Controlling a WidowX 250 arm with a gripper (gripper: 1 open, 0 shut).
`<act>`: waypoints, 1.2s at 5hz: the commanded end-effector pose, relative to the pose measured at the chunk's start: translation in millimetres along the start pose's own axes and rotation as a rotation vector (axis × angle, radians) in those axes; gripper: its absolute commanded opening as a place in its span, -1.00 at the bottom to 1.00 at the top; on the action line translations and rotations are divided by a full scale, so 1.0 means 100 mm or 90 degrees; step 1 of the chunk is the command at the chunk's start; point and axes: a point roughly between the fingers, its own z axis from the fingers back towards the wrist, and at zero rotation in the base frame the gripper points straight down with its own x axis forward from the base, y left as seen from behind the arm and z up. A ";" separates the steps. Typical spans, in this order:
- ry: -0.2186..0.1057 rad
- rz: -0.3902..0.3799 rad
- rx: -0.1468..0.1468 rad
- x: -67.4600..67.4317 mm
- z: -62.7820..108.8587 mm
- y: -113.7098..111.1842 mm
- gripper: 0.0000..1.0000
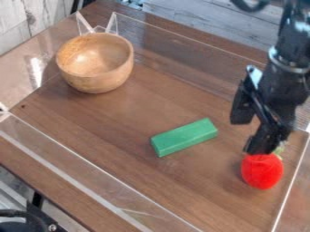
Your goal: Move the red object to the left side of the table
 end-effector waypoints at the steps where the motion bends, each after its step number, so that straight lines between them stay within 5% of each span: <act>1: -0.041 -0.032 0.030 0.13 -0.02 -0.03 1.00; 2: -0.041 -0.075 0.040 0.21 -0.14 -0.15 1.00; 4: -0.037 -0.023 0.042 0.22 -0.27 -0.17 1.00; 5: -0.035 0.009 0.042 0.20 -0.24 -0.16 -1.00; 6: -0.036 0.008 0.050 0.20 -0.24 -0.07 -1.00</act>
